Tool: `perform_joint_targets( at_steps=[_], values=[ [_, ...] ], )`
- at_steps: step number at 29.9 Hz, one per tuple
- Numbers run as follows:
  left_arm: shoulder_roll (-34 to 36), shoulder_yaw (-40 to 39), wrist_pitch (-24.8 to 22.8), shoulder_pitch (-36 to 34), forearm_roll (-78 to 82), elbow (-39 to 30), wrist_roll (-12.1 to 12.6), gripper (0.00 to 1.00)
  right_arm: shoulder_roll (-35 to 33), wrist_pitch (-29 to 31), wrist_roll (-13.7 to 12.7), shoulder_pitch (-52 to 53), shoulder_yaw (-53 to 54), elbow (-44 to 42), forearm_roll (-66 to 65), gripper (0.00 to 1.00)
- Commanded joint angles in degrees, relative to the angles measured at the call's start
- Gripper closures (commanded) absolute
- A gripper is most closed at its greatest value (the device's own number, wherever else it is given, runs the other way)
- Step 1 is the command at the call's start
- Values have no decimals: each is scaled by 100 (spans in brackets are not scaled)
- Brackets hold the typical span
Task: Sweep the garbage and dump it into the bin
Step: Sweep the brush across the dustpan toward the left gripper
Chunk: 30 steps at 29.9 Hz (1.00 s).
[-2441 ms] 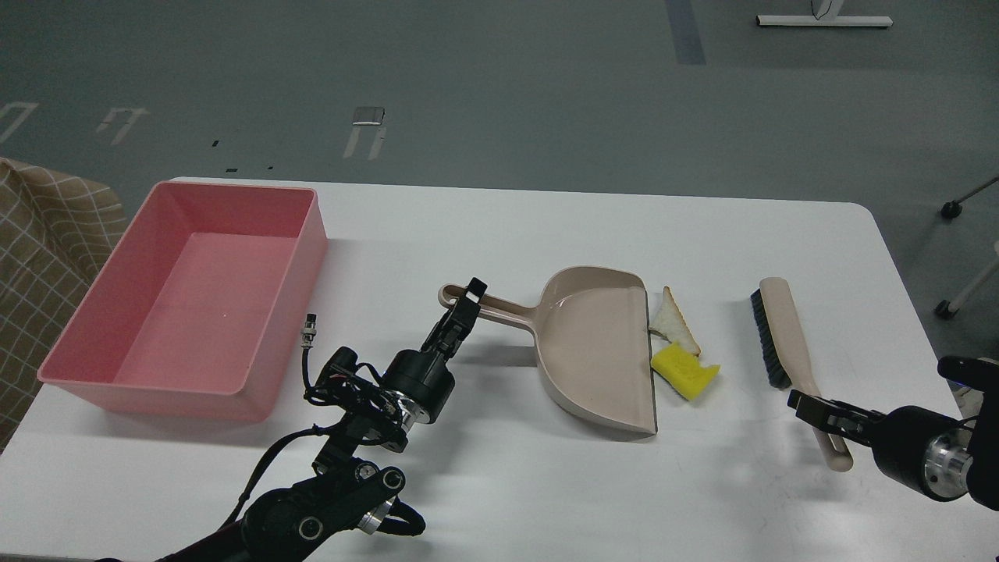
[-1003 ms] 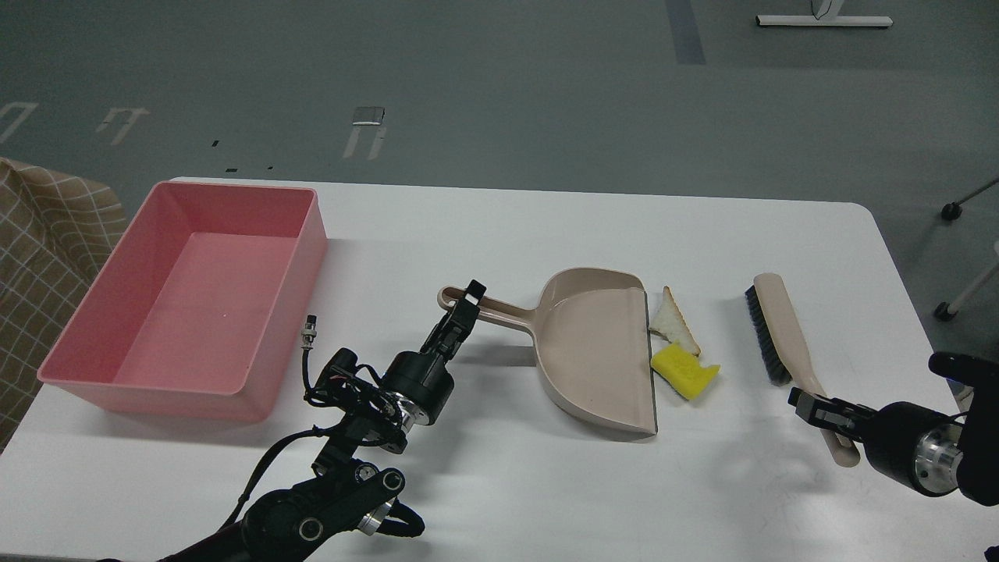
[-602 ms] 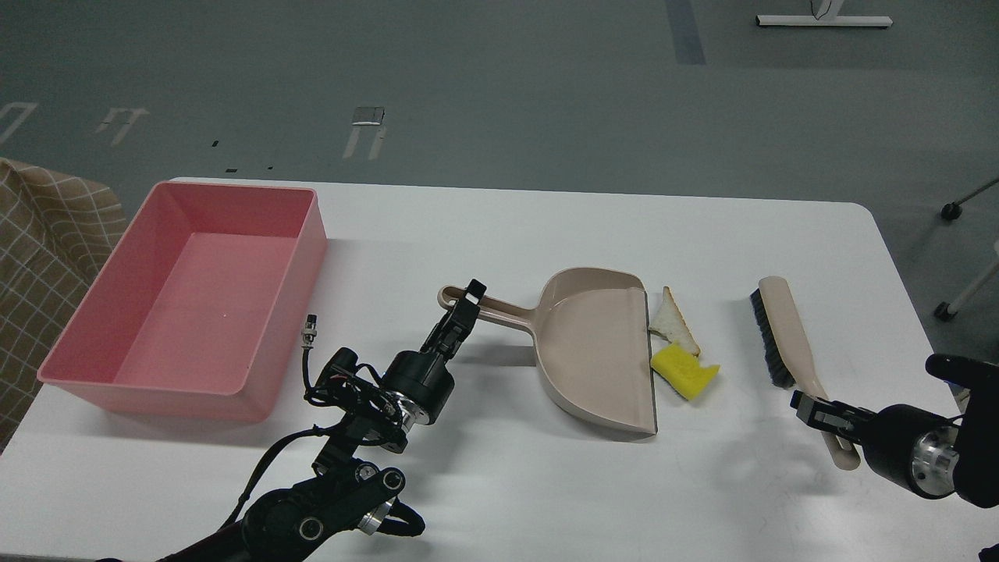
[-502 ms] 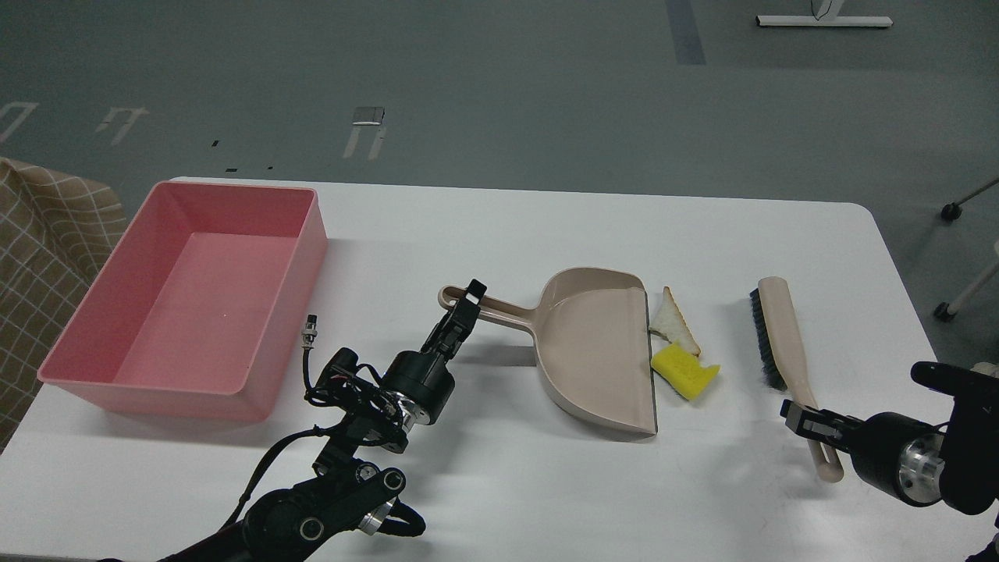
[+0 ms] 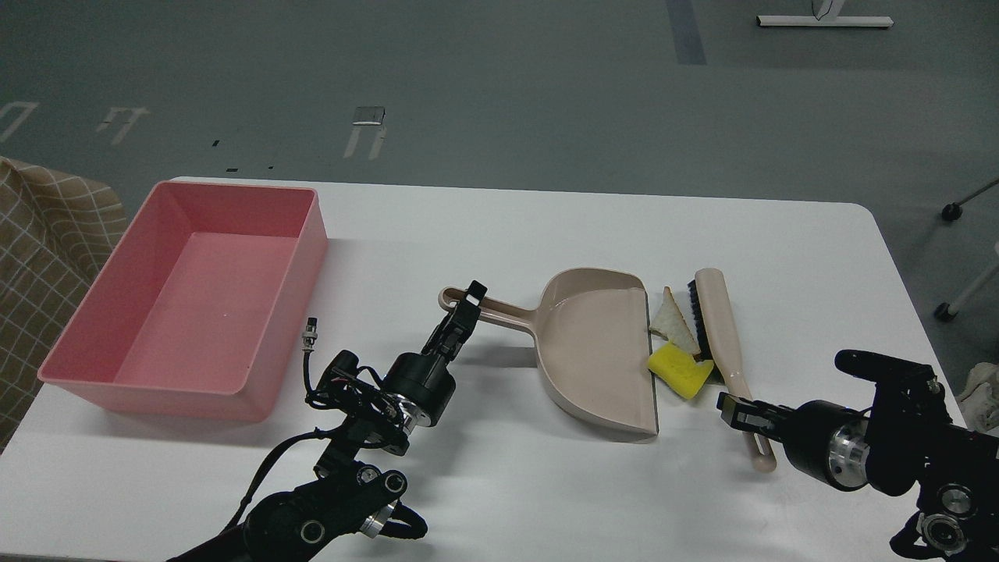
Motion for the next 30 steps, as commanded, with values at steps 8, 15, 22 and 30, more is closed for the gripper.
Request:
perform_joint_targets(
  at_steps=[8, 15, 22, 30],
  values=[
    [2, 2, -2, -4, 0, -34, 0, 77, 591, 0, -502, 75, -118, 6, 280, 87],
    [-16, 2, -2, -4, 0, -34, 0, 77, 1048, 0, -660, 224, -338, 6, 297, 87],
    [45, 2, -2, -12, 0, -52, 0, 77, 1470, 0, -683, 339, -452, 120, 403, 87],
    [81, 2, -2, -65, 0, -43, -9, 77, 1418, 0, -683, 374, -321, 129, 648, 87]
  ],
)
